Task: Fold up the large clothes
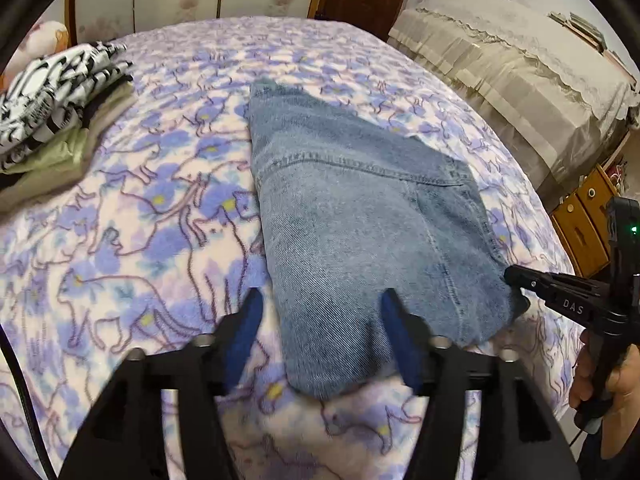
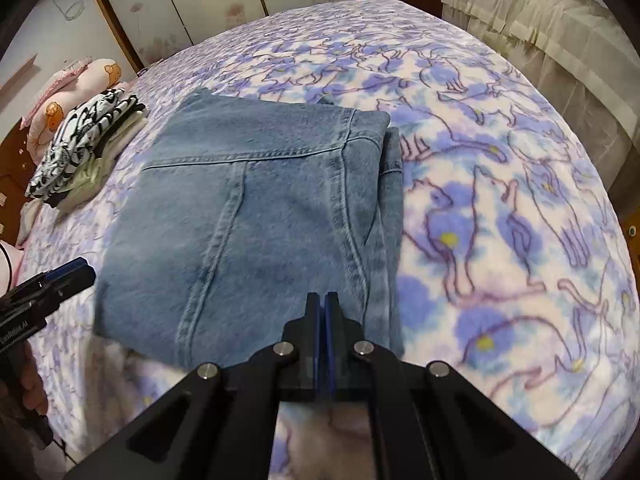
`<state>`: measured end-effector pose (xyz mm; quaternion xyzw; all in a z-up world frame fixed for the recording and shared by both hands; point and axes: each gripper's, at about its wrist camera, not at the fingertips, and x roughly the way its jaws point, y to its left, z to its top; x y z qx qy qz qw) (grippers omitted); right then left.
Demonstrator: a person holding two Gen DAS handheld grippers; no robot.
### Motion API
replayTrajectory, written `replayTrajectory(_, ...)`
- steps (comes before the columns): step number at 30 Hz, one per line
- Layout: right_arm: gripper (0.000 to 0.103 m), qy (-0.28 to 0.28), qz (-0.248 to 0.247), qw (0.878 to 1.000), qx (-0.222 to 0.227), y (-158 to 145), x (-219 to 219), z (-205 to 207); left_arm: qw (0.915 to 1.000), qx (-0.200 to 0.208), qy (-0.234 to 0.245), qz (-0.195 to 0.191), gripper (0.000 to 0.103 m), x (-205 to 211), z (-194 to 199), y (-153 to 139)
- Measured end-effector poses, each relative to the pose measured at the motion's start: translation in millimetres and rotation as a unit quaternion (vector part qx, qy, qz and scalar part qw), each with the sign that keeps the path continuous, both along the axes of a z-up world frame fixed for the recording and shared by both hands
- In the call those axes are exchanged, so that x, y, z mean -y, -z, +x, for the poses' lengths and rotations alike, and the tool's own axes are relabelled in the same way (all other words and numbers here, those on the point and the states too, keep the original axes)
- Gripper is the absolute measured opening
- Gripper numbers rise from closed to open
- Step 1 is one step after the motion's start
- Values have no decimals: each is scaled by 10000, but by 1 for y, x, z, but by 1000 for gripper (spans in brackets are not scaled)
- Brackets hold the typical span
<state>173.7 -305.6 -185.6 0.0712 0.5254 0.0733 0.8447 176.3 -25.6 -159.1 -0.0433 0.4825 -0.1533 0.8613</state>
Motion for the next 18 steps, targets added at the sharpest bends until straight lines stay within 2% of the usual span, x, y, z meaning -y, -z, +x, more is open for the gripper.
replayTrajectory(6, 4, -1, 39, 10000, -70, -23, 0, -18, 9998, 12, -27, 197, 73, 0, -16, -23)
replayTrajectory(8, 12, 8, 121, 9999, -100, -31, 2, -23, 9998, -5, -28, 219, 74, -1, -21, -30)
replayTrajectory(10, 33, -8, 145, 9999, -59, -39, 4, -27, 9998, -50, -21, 191, 77, -1, -23, -36)
replayTrajectory(12, 46, -33, 145, 9999, 35, -51, 6, -32, 9999, -98, -38, 137, 81, -3, -24, -39)
replayTrajectory(18, 70, -88, 46, 9998, 150, -68, 8, -33, 9996, -271, -58, 40, 85, -4, -20, -42)
